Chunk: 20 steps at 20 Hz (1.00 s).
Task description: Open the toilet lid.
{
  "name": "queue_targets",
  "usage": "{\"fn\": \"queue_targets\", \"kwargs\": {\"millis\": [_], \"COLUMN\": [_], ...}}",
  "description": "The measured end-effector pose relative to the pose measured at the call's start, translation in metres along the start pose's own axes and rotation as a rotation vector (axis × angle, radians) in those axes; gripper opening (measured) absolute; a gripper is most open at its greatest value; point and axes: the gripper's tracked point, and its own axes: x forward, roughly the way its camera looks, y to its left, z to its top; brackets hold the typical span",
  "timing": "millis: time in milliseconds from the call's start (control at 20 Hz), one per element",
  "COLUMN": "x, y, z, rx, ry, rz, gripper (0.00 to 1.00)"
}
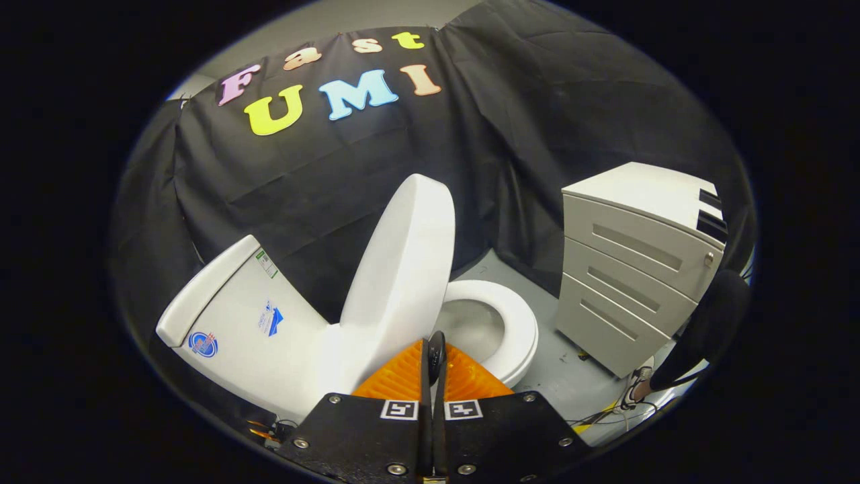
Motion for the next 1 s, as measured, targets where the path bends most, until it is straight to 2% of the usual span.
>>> {"fn": "queue_targets", "kwargs": {"millis": [250, 550, 750, 900, 1000], "x": [-0.010, -0.021, -0.026, -0.034, -0.038], "y": [0.021, 0.046, 0.062, 0.078, 0.089], "z": [0.012, 0.019, 0.024, 0.026, 0.029], "rx": [-0.088, -0.082, -0.172, -0.292, -0.319], "ry": [-0.032, -0.085, -0.098, -0.111, -0.125], "rz": [-0.002, 0.036, 0.038, 0.033, 0.043], "gripper": [0.00, 0.00, 0.00, 0.00, 0.00]}}
